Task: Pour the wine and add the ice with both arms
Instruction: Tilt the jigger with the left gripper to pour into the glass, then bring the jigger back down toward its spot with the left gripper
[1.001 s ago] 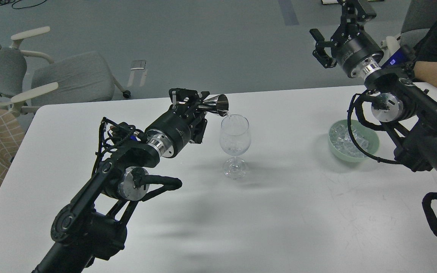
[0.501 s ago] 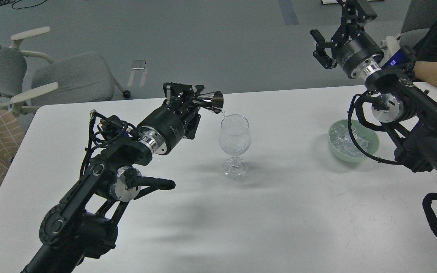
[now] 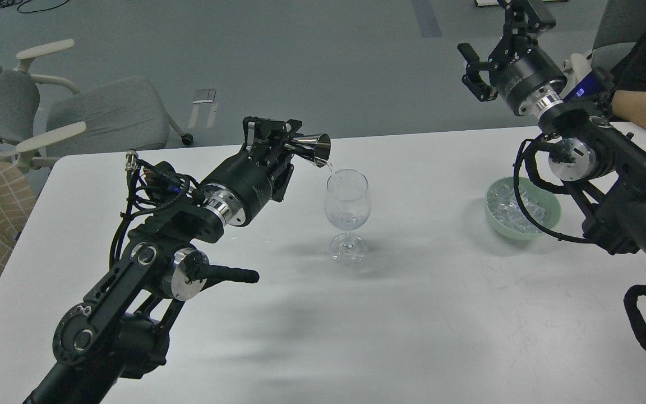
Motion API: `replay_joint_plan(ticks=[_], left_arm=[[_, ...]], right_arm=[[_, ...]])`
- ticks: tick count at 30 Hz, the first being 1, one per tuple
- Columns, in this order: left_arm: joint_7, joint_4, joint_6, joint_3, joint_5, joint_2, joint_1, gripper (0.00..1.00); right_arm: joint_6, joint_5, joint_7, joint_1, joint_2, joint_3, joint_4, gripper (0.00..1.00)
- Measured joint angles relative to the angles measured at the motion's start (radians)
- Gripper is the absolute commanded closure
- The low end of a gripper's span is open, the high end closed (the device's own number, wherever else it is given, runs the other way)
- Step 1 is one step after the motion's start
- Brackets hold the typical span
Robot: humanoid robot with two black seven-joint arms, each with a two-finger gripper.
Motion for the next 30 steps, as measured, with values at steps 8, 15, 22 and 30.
replay_joint_plan(ticks=[8,15,22,30], left_arm=[[0.006,-0.008,0.0,0.044,0.089,0.002,-0.014,1.0],[0.009,-0.008,0.0,0.078,0.177,0.004,-0.023,1.0],[0.019,-0.007,0.0,0.086,0.269,0.006,-0.026,1.0],[0.082,-0.007,0.0,0.122,0.373,0.02,-0.038,0.99]], right_arm=[[0.0,0.0,0.001,-0.002,0.0,0.0,-0.001,0.0],[0.0,0.0,0.001,-0.006,0.0,-0.003,-0.002,0.0],[0.0,0.0,0.001,-0.008,0.001,-0.003,0.0,0.0],[0.0,0.0,0.001,-0.009,0.001,-0.003,-0.001,0.0]])
